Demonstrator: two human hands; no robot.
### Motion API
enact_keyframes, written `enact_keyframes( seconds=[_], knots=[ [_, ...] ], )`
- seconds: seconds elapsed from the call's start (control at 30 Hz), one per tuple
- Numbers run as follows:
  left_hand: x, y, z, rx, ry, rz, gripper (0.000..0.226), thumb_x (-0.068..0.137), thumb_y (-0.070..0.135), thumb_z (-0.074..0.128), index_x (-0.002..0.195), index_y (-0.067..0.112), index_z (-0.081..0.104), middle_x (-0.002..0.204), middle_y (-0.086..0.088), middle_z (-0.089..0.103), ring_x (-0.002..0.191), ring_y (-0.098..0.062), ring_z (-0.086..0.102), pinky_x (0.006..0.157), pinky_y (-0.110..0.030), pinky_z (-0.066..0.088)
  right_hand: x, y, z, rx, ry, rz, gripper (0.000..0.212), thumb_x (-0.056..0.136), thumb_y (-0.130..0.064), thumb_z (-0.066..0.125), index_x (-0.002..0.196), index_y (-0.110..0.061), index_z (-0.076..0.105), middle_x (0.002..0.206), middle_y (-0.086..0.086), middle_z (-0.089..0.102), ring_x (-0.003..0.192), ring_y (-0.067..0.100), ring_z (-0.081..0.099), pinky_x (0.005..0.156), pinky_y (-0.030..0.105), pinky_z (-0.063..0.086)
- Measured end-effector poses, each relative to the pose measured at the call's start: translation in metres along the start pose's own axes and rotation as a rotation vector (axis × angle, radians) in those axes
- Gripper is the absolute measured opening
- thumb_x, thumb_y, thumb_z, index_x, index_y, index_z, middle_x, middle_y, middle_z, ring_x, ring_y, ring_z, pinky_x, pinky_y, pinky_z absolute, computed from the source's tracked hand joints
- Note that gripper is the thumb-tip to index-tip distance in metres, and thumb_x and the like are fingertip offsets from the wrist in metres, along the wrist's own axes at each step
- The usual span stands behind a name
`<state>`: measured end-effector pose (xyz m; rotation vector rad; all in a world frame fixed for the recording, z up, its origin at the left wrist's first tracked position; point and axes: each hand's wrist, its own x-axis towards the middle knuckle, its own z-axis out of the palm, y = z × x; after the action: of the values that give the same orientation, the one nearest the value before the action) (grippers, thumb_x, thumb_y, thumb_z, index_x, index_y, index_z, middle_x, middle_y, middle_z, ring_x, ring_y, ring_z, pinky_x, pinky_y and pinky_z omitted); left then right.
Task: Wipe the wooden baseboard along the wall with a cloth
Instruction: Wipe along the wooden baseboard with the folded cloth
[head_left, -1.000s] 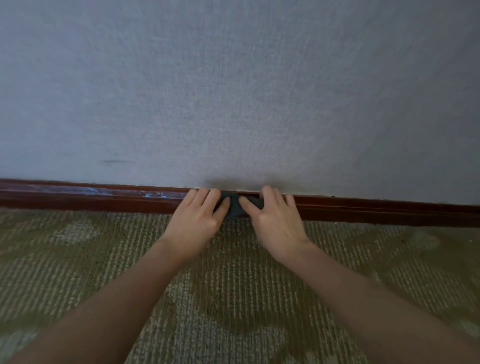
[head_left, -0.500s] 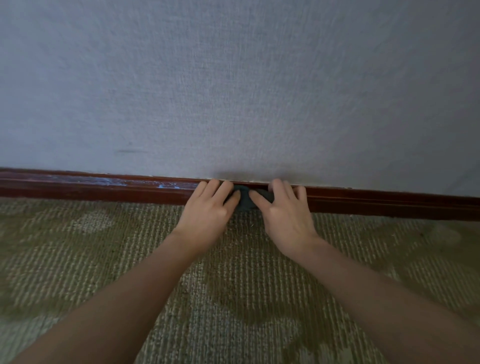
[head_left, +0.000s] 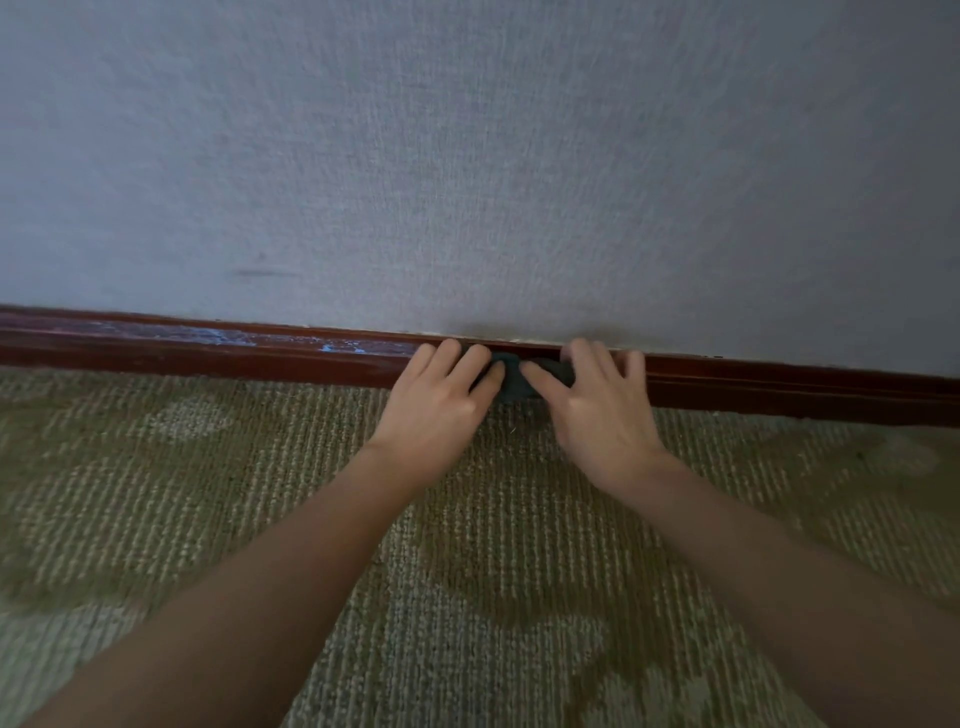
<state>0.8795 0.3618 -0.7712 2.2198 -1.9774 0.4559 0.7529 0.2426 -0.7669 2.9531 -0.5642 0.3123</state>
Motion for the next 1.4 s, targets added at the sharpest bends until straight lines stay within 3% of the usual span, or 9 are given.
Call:
enact_keyframes(
  seconds=[0.2, 0.27, 0.4, 0.57, 0.77, 0.87, 0.97, 1.07, 1.4],
  knots=[
    [-0.001, -0.002, 0.002, 0.097, 0.012, 0.064, 0.036, 0.075, 0.008, 0.049, 0.103, 0.001, 0.07, 0.093, -0.013, 0.066, 0.073, -0.03, 0.06, 0.065, -0.033, 0.048, -0.008, -0.006, 0.005, 0.084, 0.006, 0.109, 0.057, 0.061, 0.001, 0.08, 0.115, -0.01, 0.065, 0.09, 0.022, 0.056, 0.085, 0.035, 0.057, 0.066, 0.04, 0.039],
    [-0.008, -0.011, 0.003, 0.12, 0.021, 0.081, 0.035, 0.07, 0.005, 0.058, 0.103, -0.001, 0.069, 0.092, -0.016, 0.066, 0.073, -0.031, 0.06, 0.065, -0.035, 0.047, -0.002, -0.013, 0.005, 0.046, -0.062, 0.062, 0.055, 0.079, -0.008, 0.067, 0.13, -0.017, 0.052, 0.102, 0.018, 0.05, 0.097, 0.032, 0.049, 0.074, 0.039, 0.031],
    [-0.013, -0.016, 0.002, 0.105, 0.017, 0.068, 0.033, 0.08, 0.003, 0.043, 0.099, -0.006, 0.069, 0.089, -0.021, 0.066, 0.068, -0.032, 0.061, 0.061, -0.035, 0.048, 0.004, -0.011, 0.004, -0.026, -0.148, -0.018, 0.059, 0.09, -0.018, 0.051, 0.143, -0.026, 0.028, 0.117, 0.013, 0.038, 0.11, 0.029, 0.036, 0.082, 0.042, 0.026],
    [0.002, 0.006, 0.009, 0.065, 0.024, 0.058, 0.033, 0.077, 0.003, 0.046, 0.099, -0.005, 0.069, 0.088, -0.018, 0.066, 0.069, -0.031, 0.061, 0.061, -0.033, 0.048, -0.008, 0.013, 0.0, -0.145, -0.124, -0.012, 0.065, 0.073, -0.012, 0.07, 0.134, -0.021, 0.047, 0.104, 0.019, 0.05, 0.098, 0.032, 0.048, 0.078, 0.045, 0.035],
    [-0.001, -0.003, 0.006, -0.018, -0.003, 0.005, 0.042, 0.061, -0.005, 0.076, 0.102, -0.003, 0.068, 0.089, -0.019, 0.064, 0.068, -0.032, 0.059, 0.061, -0.035, 0.046, -0.006, 0.001, 0.011, 0.041, 0.061, 0.055, 0.056, 0.058, 0.0, 0.082, 0.111, -0.011, 0.067, 0.085, 0.02, 0.056, 0.082, 0.034, 0.057, 0.068, 0.044, 0.042],
    [-0.008, -0.012, 0.005, 0.018, 0.0, 0.014, 0.03, 0.075, 0.0, 0.055, 0.103, -0.003, 0.068, 0.091, -0.019, 0.064, 0.07, -0.032, 0.056, 0.064, -0.038, 0.038, 0.001, -0.009, 0.011, 0.067, 0.065, 0.03, 0.056, 0.058, -0.002, 0.082, 0.111, -0.011, 0.067, 0.086, 0.02, 0.057, 0.082, 0.033, 0.058, 0.069, 0.042, 0.041],
    [-0.007, -0.013, 0.005, 0.029, -0.001, 0.018, 0.037, 0.074, 0.001, 0.043, 0.102, -0.005, 0.067, 0.089, -0.02, 0.063, 0.077, -0.03, 0.043, 0.066, -0.037, 0.029, 0.005, -0.009, 0.007, 0.057, 0.018, 0.019, 0.055, 0.063, -0.005, 0.079, 0.116, -0.014, 0.064, 0.091, 0.017, 0.057, 0.086, 0.031, 0.055, 0.072, 0.041, 0.039],
    [-0.008, -0.011, 0.001, 0.052, 0.023, 0.024, 0.035, 0.069, -0.001, 0.054, 0.1, -0.003, 0.069, 0.088, -0.019, 0.063, 0.076, -0.03, 0.051, 0.065, -0.038, 0.036, 0.002, -0.005, 0.002, 0.065, 0.046, 0.018, 0.052, 0.062, -0.005, 0.08, 0.112, -0.014, 0.067, 0.086, 0.015, 0.057, 0.083, 0.03, 0.056, 0.071, 0.04, 0.04],
    [-0.003, -0.022, -0.013, 0.086, 0.05, 0.055, 0.041, 0.078, 0.004, 0.035, 0.099, -0.003, 0.069, 0.088, -0.019, 0.065, 0.069, -0.032, 0.061, 0.061, -0.036, 0.048, 0.011, -0.007, -0.006, 0.015, 0.066, -0.024, 0.053, 0.065, -0.007, 0.078, 0.116, -0.015, 0.064, 0.089, 0.016, 0.056, 0.085, 0.031, 0.054, 0.072, 0.041, 0.04]
  ],
)
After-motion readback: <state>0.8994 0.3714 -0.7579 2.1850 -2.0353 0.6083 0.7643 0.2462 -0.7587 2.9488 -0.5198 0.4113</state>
